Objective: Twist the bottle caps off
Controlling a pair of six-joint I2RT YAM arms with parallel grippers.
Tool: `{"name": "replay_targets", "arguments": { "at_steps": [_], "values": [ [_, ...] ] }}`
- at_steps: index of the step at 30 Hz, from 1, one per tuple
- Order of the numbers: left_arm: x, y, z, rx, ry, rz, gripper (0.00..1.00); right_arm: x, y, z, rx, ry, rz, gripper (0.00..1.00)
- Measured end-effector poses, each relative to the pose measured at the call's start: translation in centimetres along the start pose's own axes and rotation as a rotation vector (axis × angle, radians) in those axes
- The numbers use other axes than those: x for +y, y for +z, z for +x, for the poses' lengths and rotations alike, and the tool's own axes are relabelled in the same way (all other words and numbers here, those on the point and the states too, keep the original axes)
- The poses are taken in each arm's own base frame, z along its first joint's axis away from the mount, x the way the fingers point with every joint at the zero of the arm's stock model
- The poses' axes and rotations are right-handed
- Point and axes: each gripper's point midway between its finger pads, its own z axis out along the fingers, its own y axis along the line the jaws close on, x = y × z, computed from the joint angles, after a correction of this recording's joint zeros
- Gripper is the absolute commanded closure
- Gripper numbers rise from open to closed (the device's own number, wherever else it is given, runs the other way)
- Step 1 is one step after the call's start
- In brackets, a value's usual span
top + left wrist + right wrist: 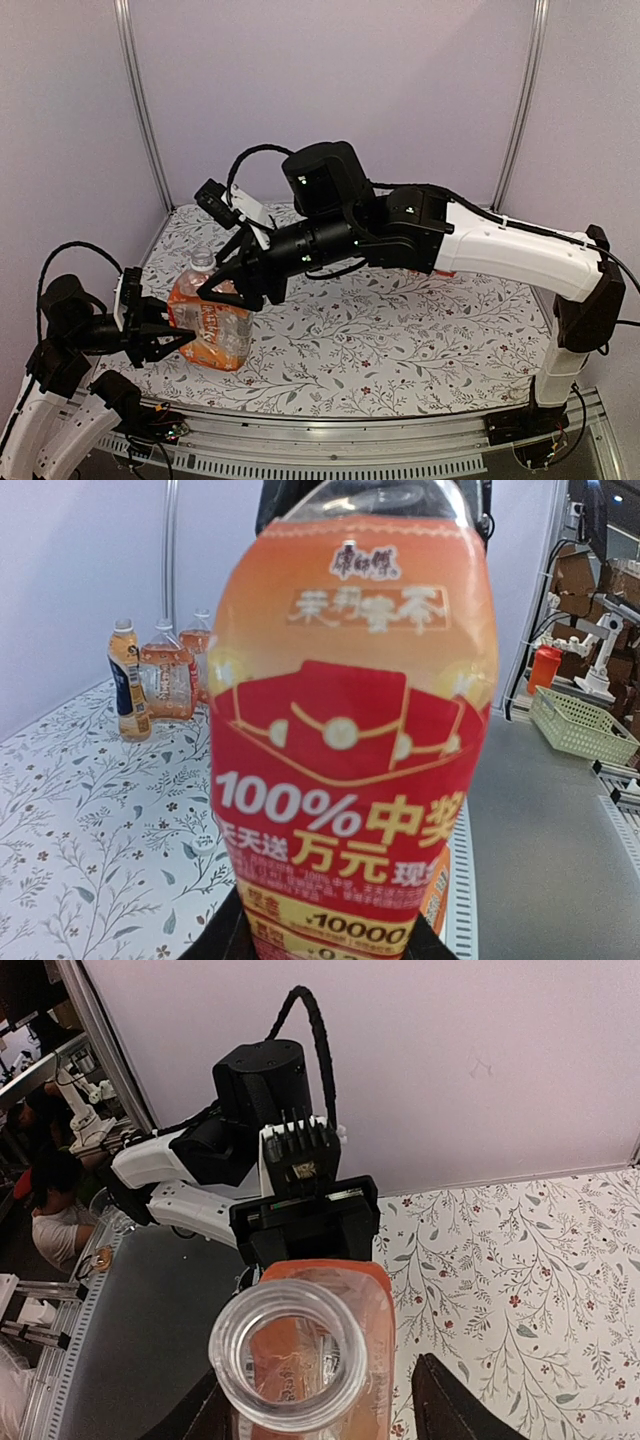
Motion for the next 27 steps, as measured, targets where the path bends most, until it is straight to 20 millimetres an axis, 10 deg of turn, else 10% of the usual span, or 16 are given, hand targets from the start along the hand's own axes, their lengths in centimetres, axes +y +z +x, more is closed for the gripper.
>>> {"name": "replay_targets", "arguments": {
  "at_steps": [6, 13, 19, 27],
  "values": [
    [0.1, 0.0, 0.1, 0.001, -0.014, -0.003, 0.99, 0.2, 0.1, 0.2, 0.006, 0.008, -0.013, 0.64],
    [0.2, 0.0, 0.2, 0.003, -0.034, -0.010, 0.40, 0.2, 0.1, 0.1, 0.005, 0.006, -0.009, 0.73],
    [2.2, -0.1, 0.1, -0.007, -0.022, -0.120, 0.12, -1.0, 0.1, 0.7, 0.023, 0.047, 0.059, 0.84],
    [8.7, -2.2, 0.1, -0.018, -0.012, -0.517, 0.08, -10.4, -2.2, 3.8, 0.062, 0.194, 0.473, 0.84]
  ]
}}
